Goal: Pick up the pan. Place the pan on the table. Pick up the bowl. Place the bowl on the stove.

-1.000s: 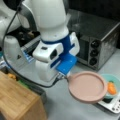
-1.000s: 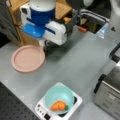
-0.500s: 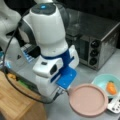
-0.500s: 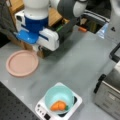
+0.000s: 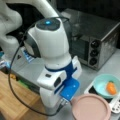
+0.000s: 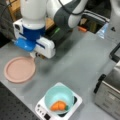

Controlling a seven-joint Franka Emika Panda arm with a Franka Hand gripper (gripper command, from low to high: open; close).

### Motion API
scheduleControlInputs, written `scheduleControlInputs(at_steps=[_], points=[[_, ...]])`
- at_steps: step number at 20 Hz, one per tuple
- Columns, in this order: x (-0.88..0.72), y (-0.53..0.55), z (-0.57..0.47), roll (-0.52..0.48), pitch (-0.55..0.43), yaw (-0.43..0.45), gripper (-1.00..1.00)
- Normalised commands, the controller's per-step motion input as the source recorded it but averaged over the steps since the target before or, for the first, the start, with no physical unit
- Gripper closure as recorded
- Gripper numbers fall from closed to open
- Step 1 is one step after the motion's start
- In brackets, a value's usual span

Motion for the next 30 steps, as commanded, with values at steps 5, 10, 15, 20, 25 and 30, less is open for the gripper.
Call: scheduleControlInputs(at_steps=[5,10,15,20,25,30], points=[[0.28,-0.06,-0.03,0.04,0.047,-0.052,1.0],[0.21,-0.04,-0.05,0.035,0.073,-0.066,1.0],[0.22,-0.04,-0.06,0.026,0.074,-0.068,1.0],[0.23,-0.06,-0.1,0.023,0.022,-0.072,1.0],[0.19,-0.09,-0.07,0.005,-0.009,-0.07,1.0],[0.15,-0.1,-0.06,0.009,-0.029,-0.061,1.0]])
